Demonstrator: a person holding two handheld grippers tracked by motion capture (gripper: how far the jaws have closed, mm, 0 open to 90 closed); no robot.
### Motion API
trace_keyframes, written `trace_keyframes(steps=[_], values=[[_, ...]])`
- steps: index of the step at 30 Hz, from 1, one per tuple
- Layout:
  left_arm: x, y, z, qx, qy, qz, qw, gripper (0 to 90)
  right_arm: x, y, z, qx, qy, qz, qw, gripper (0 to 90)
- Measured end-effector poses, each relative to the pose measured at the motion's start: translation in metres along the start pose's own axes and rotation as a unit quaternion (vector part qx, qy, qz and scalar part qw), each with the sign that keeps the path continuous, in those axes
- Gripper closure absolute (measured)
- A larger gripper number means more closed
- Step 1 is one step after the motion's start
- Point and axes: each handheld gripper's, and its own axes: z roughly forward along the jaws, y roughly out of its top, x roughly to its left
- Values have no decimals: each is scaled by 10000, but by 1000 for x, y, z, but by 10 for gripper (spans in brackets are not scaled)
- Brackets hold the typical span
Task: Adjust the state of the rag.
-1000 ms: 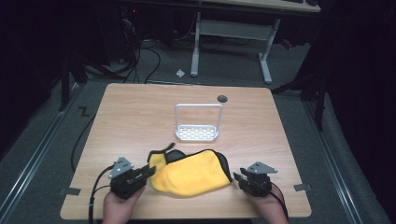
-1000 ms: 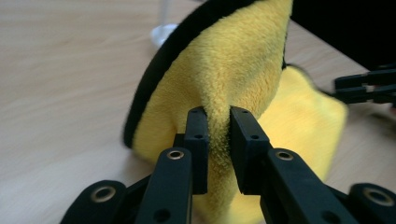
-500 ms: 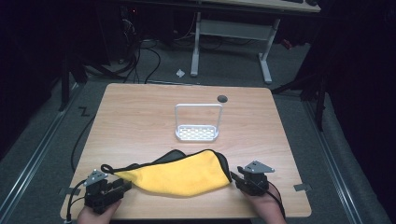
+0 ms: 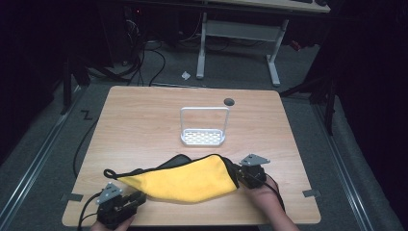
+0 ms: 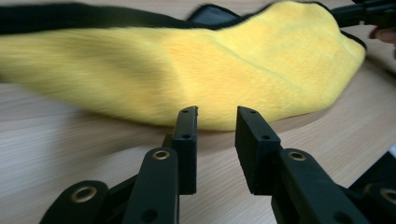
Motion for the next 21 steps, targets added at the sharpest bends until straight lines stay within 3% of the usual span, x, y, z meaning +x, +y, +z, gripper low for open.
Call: trace_keyframes(steps=[2,4,8,13,16,19,21], values=[[-3,6,18,208,232,338,9989,679,9,-2,2,95,98,-202,9997,865],[1,14,33,381,322,449,9977,683,18,-5,-1,95,241,-295,9992,864],[21,36,51,339,503,387,9974,700,40,-12,-8,79,597,-375,9975,864],[47,62,68,273,842,319,9956,688,62,-13,-8,76,1072,-544,9927,837],[42,68,67,206,924,322,9950,658,59,-10,-13,-55,1068,-482,9931,826],[24,68,63,49,777,477,9958,624,45,-12,-25,-240,936,-267,9950,822],[7,66,65,14,530,578,9969,600,35,-14,-30,-319,702,-198,9968,815]])
